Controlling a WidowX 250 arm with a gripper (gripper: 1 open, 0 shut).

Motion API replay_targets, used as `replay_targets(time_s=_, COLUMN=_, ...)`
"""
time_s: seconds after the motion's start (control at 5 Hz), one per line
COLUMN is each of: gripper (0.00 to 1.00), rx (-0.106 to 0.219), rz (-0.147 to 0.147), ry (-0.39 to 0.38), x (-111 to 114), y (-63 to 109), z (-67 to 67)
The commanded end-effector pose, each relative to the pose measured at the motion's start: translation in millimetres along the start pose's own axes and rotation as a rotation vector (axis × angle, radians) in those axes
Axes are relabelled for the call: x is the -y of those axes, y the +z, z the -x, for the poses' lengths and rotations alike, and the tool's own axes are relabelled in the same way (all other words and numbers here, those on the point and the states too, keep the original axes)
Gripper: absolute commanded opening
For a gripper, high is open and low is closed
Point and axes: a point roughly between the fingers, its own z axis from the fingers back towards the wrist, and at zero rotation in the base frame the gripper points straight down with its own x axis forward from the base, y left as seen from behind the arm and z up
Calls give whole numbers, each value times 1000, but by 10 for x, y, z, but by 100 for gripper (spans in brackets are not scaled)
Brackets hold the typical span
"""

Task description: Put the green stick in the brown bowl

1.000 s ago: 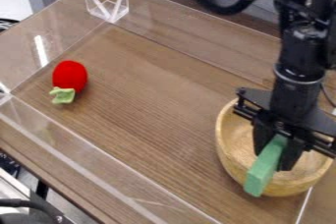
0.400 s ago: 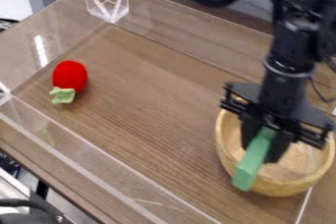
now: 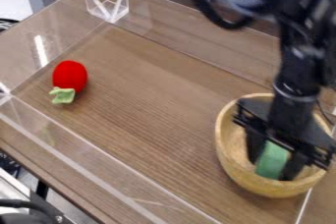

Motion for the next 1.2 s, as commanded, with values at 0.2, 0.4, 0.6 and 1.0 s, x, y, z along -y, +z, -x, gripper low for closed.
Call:
replay_targets(time_s=0.2, gripper=100, rx=61, rz=-12, ry=9, x=-161, y=160, z=-156)
replay_targets(time_s=0.4, gripper=100, rx=69, rz=-15, ry=21, x=-221, y=173, z=-260)
replay_targets(time_s=0.6, gripper=100, rx=91, rz=-17, ry=67, x=-160, y=357, z=-246)
replay_targets(time_s=1.0, gripper=100, rx=179, rz=-21, ry=149, x=-43, y=840, z=-264)
